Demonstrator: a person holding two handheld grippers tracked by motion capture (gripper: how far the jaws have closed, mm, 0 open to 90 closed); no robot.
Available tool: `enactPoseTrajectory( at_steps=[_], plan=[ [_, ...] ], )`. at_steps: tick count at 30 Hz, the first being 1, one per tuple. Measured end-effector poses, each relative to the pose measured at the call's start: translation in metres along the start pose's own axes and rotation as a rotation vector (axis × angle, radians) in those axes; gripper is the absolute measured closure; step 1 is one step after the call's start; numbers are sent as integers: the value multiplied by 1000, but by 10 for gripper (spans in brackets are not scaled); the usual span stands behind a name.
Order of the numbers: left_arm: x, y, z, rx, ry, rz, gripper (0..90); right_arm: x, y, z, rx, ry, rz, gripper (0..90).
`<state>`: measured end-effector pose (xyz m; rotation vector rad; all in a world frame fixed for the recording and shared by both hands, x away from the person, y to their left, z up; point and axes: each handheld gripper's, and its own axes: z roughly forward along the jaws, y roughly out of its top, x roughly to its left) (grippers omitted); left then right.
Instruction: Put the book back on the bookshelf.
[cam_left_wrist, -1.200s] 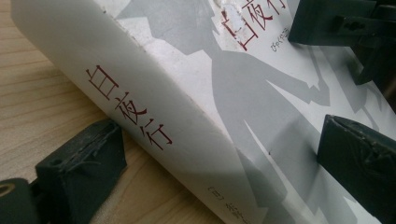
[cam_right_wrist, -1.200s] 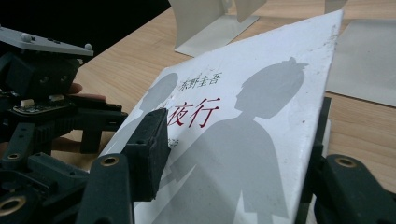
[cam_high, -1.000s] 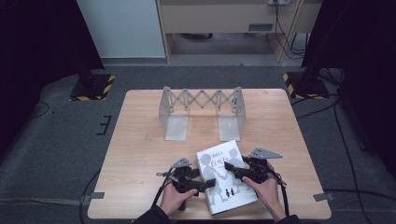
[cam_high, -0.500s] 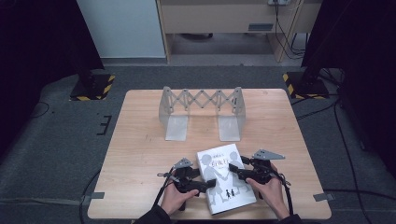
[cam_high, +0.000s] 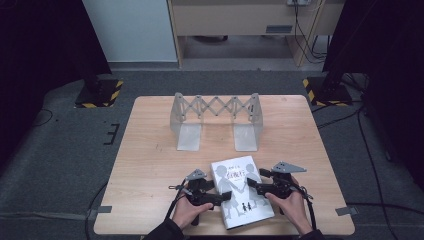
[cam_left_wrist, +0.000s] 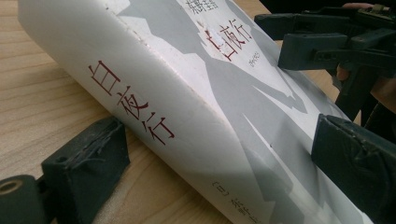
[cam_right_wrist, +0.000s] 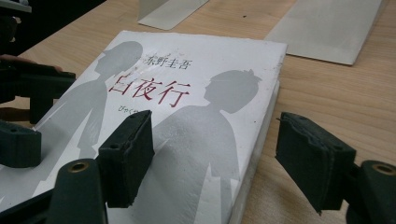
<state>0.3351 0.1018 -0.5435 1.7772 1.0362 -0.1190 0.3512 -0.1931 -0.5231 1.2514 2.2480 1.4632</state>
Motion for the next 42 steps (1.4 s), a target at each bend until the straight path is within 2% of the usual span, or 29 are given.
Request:
enactPoseTrajectory(
  at_steps=[11, 16, 24, 25, 28, 34, 36, 39, 42],
  plan=[
    [0, 0, 0, -3, 0, -2, 33, -4, -1, 6, -5, 27, 55, 272],
    [-1, 0, 0, -10, 15, -5, 41, -2, -2, 10, -17, 45, 75, 275],
    [0, 1, 0, -11, 15, -14, 55, 0, -1, 14, -17, 63, 127, 284],
    [0, 1, -1, -9, 13, -14, 57, 1, -1, 14, -20, 59, 118, 289],
    [0, 1, -2, -1, 14, -27, 75, 2, 0, 12, -46, 52, 136, 369],
    [1, 2, -4, 9, 12, -27, 78, 3, 1, 11, -59, 52, 126, 401],
    [1, 3, -5, 1, 0, -44, 95, 4, 2, 9, -70, 53, 127, 426],
    [-1, 5, -8, -23, -8, -43, 136, 5, 5, 5, -93, 63, 124, 459],
    [-4, 7, -12, -47, -3, -18, 154, 6, 6, 1, -123, 69, 115, 474]
  ],
)
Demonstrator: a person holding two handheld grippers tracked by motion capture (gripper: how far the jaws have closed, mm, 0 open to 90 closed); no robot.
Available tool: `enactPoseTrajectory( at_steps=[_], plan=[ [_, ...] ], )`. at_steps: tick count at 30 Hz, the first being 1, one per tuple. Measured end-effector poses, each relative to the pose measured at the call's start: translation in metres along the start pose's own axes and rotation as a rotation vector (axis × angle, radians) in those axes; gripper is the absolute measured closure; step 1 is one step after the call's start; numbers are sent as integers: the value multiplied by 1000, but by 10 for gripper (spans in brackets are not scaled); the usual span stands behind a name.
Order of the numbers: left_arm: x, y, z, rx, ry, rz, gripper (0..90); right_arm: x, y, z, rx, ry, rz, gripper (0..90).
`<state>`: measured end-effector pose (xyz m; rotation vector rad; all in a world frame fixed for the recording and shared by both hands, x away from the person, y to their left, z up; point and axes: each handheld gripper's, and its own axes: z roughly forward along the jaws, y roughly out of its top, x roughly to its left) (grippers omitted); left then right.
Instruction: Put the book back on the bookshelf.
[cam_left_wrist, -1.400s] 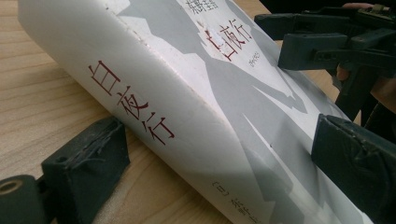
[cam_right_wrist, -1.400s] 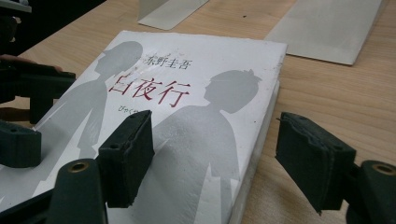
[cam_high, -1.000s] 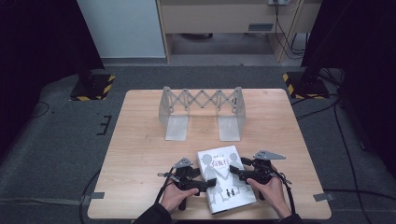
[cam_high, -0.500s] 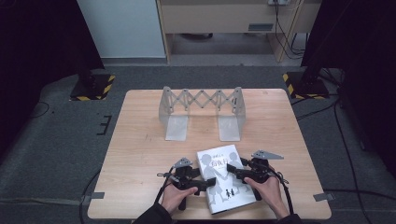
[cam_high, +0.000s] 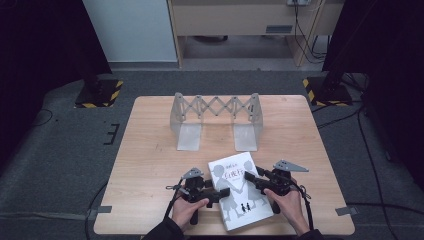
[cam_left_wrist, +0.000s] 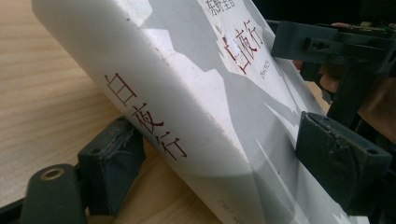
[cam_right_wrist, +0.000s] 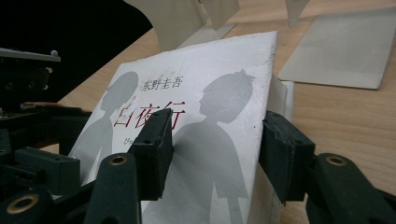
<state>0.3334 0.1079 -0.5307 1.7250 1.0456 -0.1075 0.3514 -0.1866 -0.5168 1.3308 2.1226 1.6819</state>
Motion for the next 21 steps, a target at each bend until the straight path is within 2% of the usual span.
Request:
enactPoseTrajectory(
  at_steps=[5, 7, 8, 9, 13, 19, 21],
  plan=[
    [-3, 5, -4, -31, 14, 36, 165, 4, 4, -3, -49, 5, -20, 500],
    [-2, 6, -4, -53, -25, 27, 181, 5, 6, -4, -71, 14, -20, 514],
    [-3, 6, -3, -62, -49, 13, 194, 6, 7, -4, -76, 26, -17, 515],
    [-4, 5, -2, -73, -57, 18, 203, 6, 7, -4, -79, 46, -28, 515],
    [-6, 7, -2, -88, -63, 33, 211, 11, 9, -3, -88, 63, -39, 516],
    [-4, 10, 2, -99, -62, 21, 210, 11, 9, -2, -104, 58, -46, 516],
    [-6, 10, 4, -106, -67, 22, 203, 12, 9, -1, -98, 78, -52, 519]
  ],
)
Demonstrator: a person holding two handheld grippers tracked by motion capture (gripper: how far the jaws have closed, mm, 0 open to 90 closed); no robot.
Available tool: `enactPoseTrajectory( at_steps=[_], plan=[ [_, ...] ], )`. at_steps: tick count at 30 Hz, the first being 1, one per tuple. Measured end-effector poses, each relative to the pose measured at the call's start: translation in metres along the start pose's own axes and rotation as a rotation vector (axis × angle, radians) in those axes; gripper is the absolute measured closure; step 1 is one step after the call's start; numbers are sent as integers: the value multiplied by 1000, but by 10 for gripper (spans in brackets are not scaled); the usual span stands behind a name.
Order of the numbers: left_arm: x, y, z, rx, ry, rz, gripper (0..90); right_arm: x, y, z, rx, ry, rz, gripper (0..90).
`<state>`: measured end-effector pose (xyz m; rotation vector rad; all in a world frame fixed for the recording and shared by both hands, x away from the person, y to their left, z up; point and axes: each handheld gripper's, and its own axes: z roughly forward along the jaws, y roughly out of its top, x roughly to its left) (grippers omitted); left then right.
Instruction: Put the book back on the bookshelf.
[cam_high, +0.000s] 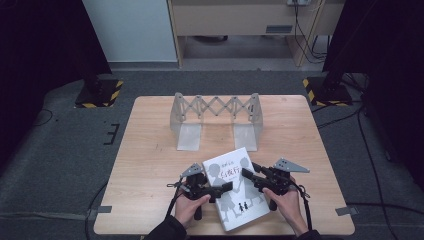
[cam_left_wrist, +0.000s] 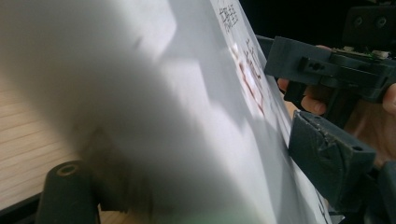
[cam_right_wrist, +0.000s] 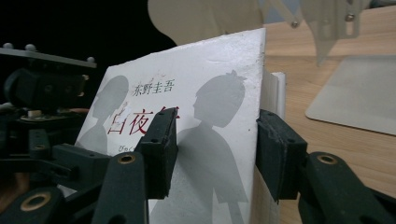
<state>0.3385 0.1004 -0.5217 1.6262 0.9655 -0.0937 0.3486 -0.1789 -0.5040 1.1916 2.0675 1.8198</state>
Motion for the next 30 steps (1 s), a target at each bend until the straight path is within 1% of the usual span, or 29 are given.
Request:
enactPoseTrajectory(
  at_steps=[2, 5, 6, 7, 11, 12, 13, 15, 18, 20, 22, 23, 24, 26, 27, 30],
  plan=[
    [1, 1, -1, -12, -9, -12, 219, 2, 1, 0, -1, 1, -9, 518],
    [1, 2, -1, -29, -11, -19, 250, 0, 1, -1, -4, 5, -1, 516],
    [2, 2, -2, -33, -16, -34, 266, 0, 1, -1, -5, 4, 1, 515],
    [2, 2, -2, -37, -20, -40, 284, -1, 1, 0, -4, 3, 7, 512],
    [0, 2, -2, -51, -9, -33, 307, -4, 0, 0, 0, 13, 32, 507],
    [-1, 2, -2, -52, -4, -37, 310, -4, 0, 0, 5, 13, 34, 495],
    [-1, 2, -2, -57, 1, -44, 313, -5, 1, -1, 7, 5, 23, 478],
    [0, 1, -3, -67, -1, -71, 333, -8, 2, -4, 6, -13, 20, 435],
    [2, 0, -3, -67, -3, -93, 343, -17, 5, -14, -21, -68, 26, 381],
    [2, 1, -3, -63, -8, -99, 345, -24, 6, -20, -22, -117, 18, 342],
    [1, 3, -5, -62, -20, -108, 366, -33, 5, -26, 9, -187, -12, 317],
    [0, 5, -6, -56, -23, -103, 374, -36, 4, -28, 26, -214, -26, 306],
    [-1, 7, -6, -53, -32, -103, 381, -39, 3, -29, 43, -237, -26, 304],
    [-4, 10, -8, -48, -47, -100, 404, -44, 1, -31, 59, -265, -21, 295],
    [-5, 12, -9, -46, -48, -97, 412, -46, 1, -32, 67, -282, -14, 291],
    [-8, 17, -12, -43, -54, -87, 429, -51, 0, -32, 90, -321, -16, 283]
  ],
)
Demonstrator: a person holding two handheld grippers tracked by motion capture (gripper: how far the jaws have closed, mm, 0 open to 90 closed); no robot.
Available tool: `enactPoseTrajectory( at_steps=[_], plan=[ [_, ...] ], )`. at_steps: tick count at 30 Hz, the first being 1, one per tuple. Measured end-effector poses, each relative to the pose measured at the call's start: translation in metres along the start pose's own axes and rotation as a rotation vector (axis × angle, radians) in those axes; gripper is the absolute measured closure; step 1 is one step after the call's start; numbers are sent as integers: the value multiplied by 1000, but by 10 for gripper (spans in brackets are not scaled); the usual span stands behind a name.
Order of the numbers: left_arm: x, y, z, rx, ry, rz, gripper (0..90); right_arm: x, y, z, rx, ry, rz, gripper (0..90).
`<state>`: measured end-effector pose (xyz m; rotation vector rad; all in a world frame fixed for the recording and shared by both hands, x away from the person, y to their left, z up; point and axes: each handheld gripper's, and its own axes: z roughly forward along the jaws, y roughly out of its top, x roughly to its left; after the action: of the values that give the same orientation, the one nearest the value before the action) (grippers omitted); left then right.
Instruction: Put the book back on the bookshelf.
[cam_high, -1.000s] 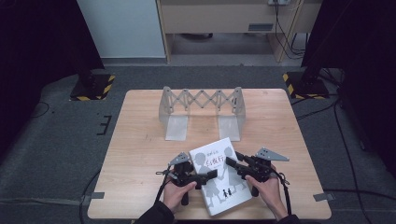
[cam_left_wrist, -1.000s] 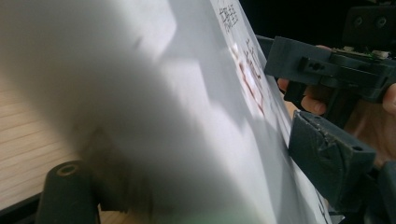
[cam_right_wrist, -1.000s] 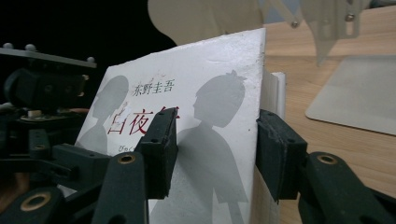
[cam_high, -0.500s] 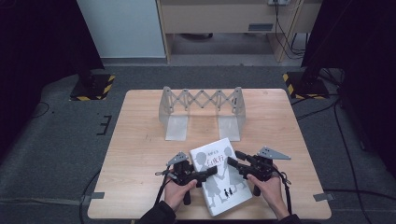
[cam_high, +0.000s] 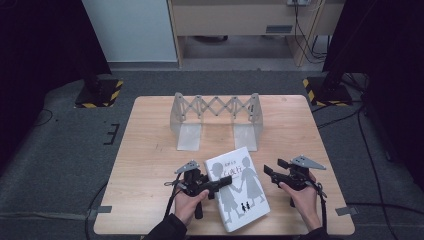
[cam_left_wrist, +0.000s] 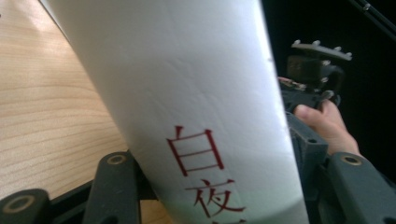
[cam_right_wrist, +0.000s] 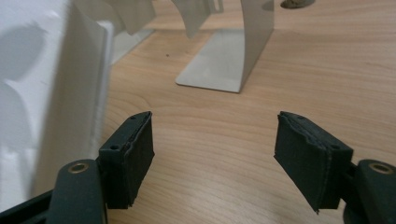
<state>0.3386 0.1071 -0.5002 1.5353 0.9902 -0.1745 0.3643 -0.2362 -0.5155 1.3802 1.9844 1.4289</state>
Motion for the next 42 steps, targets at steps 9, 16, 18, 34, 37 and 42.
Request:
enactPoseTrajectory(
  at_steps=[9, 16, 18, 34, 37, 42],
  plan=[
    [-4, 21, -10, -13, 1, 22, 486, -5, -4, 2, 55, -51, -26, 272],
    [-9, 31, -16, -30, 18, 45, 511, -11, -5, 2, 83, -89, -48, 270],
    [-11, 33, -18, -34, 20, 57, 516, -14, -5, 1, 93, -107, -59, 270],
    [-31, 48, -34, -53, 65, 168, 525, -24, -11, 4, 178, -189, -91, 231],
    [-34, 51, -38, -63, 87, 193, 525, -25, -12, 5, 199, -207, -95, 216],
    [-35, 58, -48, -84, 117, 210, 524, -27, -14, 6, 230, -223, -84, 203]
  ],
)
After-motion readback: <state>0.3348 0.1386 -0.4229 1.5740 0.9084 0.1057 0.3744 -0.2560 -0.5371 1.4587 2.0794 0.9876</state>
